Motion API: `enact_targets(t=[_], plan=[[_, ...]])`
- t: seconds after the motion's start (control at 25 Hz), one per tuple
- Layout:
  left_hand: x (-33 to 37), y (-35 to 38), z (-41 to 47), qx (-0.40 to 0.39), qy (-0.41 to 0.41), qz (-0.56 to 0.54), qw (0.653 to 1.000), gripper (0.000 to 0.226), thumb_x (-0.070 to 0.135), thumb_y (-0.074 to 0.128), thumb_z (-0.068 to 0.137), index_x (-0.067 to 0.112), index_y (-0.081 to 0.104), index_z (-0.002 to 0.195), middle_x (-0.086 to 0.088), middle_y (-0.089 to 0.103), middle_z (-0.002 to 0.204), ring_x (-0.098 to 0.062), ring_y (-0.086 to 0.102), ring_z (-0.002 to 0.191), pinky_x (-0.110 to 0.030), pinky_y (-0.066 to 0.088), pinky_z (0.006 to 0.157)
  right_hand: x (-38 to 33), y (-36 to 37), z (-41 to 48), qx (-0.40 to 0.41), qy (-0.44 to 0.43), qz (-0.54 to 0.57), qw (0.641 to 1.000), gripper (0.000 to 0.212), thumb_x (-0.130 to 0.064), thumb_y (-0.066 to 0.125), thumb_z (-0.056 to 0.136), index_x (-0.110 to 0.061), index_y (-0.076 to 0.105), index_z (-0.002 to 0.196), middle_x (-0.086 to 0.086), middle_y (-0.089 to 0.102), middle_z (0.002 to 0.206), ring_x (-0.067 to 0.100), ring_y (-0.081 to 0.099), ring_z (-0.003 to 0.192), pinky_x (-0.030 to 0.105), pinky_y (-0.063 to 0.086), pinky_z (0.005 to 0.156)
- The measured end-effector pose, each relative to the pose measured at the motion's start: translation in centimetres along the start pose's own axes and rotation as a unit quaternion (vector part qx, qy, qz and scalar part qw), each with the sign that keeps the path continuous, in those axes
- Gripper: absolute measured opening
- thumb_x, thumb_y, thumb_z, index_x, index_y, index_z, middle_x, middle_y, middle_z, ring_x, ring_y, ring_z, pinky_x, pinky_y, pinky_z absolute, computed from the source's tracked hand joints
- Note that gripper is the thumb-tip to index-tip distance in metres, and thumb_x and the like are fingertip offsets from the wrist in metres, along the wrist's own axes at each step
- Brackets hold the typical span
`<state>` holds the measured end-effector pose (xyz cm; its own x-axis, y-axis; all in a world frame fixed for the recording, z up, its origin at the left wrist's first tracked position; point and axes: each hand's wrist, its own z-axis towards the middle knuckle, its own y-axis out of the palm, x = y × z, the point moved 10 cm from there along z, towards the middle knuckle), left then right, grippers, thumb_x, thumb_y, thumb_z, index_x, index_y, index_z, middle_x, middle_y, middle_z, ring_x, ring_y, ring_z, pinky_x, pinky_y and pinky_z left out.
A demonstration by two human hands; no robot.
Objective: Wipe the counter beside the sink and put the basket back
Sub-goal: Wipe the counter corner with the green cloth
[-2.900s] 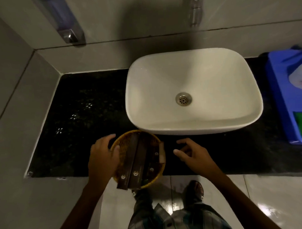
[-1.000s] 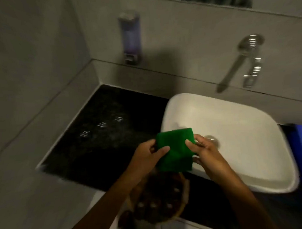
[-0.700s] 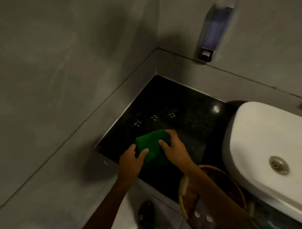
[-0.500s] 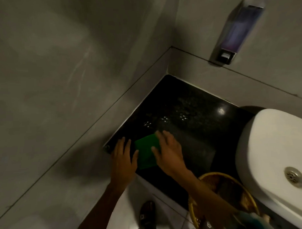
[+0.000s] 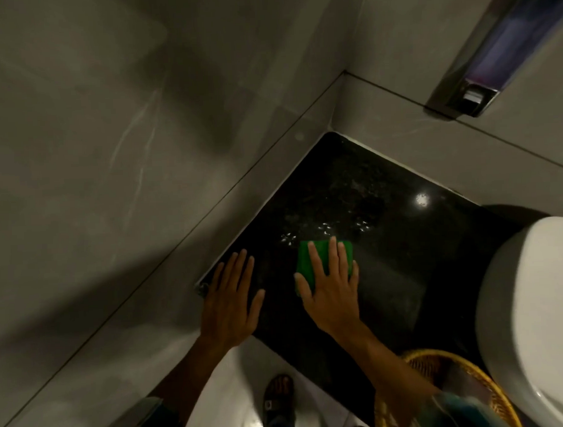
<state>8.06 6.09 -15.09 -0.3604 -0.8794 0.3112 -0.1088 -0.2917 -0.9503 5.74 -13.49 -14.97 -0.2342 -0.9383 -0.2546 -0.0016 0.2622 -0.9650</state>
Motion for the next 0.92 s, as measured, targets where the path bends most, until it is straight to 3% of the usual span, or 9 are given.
enact_targets(t=[0.16, 0.32, 0.4, 0.52, 0.64, 0.8, 0.92], plan=[[1.4, -0.4, -0.5, 0.024, 0.010, -0.003, 1.000, 0.065, 0.046, 0.033, 0.096, 0.014, 0.018, 0.150, -0.008, 0.021, 0.160, -0.020, 0.012, 0.149, -0.040, 0.015, 0.121, -3.1, -0.6, 4.5, -0.005, 0.007, 0.010, 1.000, 0.067, -0.060, 0.027, 0.092, -0.032, 0.010, 0.151, 0.014, 0.005, 0.162, 0.032, 0.001, 0.149, 0.062, 0.012, 0.116], [1.0, -0.8, 0.1, 0.025, 0.001, 0.012, 1.000, 0.064, 0.048, 0.030, 0.096, 0.014, 0.020, 0.150, -0.009, 0.022, 0.159, -0.020, 0.012, 0.149, -0.041, 0.015, 0.121, -6.8, -0.7, 4.6, -0.011, -0.144, -0.042, 0.989, 0.064, -0.052, 0.034, 0.090, -0.033, 0.019, 0.150, 0.012, 0.015, 0.161, 0.029, 0.010, 0.148, 0.061, 0.017, 0.115], [0.8, -0.8, 0.2, 0.015, -0.007, 0.016, 1.000, 0.065, 0.050, 0.028, 0.096, 0.013, 0.022, 0.149, -0.009, 0.023, 0.159, -0.021, 0.014, 0.149, -0.042, 0.016, 0.121, -4.9, -0.8, 1.6, -0.010, -0.181, -0.074, 0.981, 0.064, -0.049, 0.038, 0.089, -0.033, 0.023, 0.149, 0.011, 0.021, 0.160, 0.029, 0.017, 0.148, 0.060, 0.023, 0.113], [1.7, -1.4, 0.7, 0.016, -0.016, -0.027, 0.999, 0.063, 0.052, 0.026, 0.095, 0.015, 0.028, 0.146, -0.010, 0.030, 0.156, -0.024, 0.023, 0.146, -0.043, 0.018, 0.120, 3.2, -2.7, 0.6, 0.009, -0.058, -0.068, 0.996, 0.061, -0.047, 0.037, 0.092, -0.035, 0.019, 0.149, 0.010, 0.019, 0.161, 0.029, 0.015, 0.148, 0.061, 0.022, 0.114], [5.6, -1.6, 5.0, 0.022, 0.028, -0.056, 0.998, 0.057, 0.047, 0.028, 0.097, 0.016, 0.032, 0.144, -0.009, 0.031, 0.156, -0.024, 0.022, 0.146, -0.043, 0.016, 0.120, 10.3, -3.6, 2.5, -0.010, 0.101, -0.019, 0.995, 0.061, -0.051, 0.029, 0.096, -0.036, 0.006, 0.151, 0.011, -0.002, 0.163, 0.027, -0.004, 0.149, 0.060, 0.006, 0.116], [8.4, 0.2, 9.9, -0.017, 0.035, -0.014, 0.999, 0.063, 0.049, 0.027, 0.097, 0.014, 0.021, 0.149, -0.011, 0.016, 0.161, -0.023, 0.006, 0.150, -0.043, 0.007, 0.123, 12.9, -4.0, 5.8, -0.013, 0.185, 0.032, 0.982, 0.065, -0.055, 0.026, 0.095, -0.035, -0.002, 0.151, 0.012, -0.014, 0.162, 0.028, -0.012, 0.148, 0.061, 0.001, 0.116], [7.7, 1.0, 10.3, 0.004, 0.019, 0.016, 1.000, 0.065, 0.052, 0.026, 0.096, 0.014, 0.024, 0.148, -0.012, 0.023, 0.159, -0.025, 0.014, 0.149, -0.045, 0.011, 0.122, 12.0, -3.9, 8.3, 0.014, 0.197, 0.038, 0.980, 0.064, -0.054, 0.025, 0.095, -0.037, -0.002, 0.150, 0.012, -0.012, 0.162, 0.028, -0.011, 0.148, 0.061, -0.001, 0.114]])
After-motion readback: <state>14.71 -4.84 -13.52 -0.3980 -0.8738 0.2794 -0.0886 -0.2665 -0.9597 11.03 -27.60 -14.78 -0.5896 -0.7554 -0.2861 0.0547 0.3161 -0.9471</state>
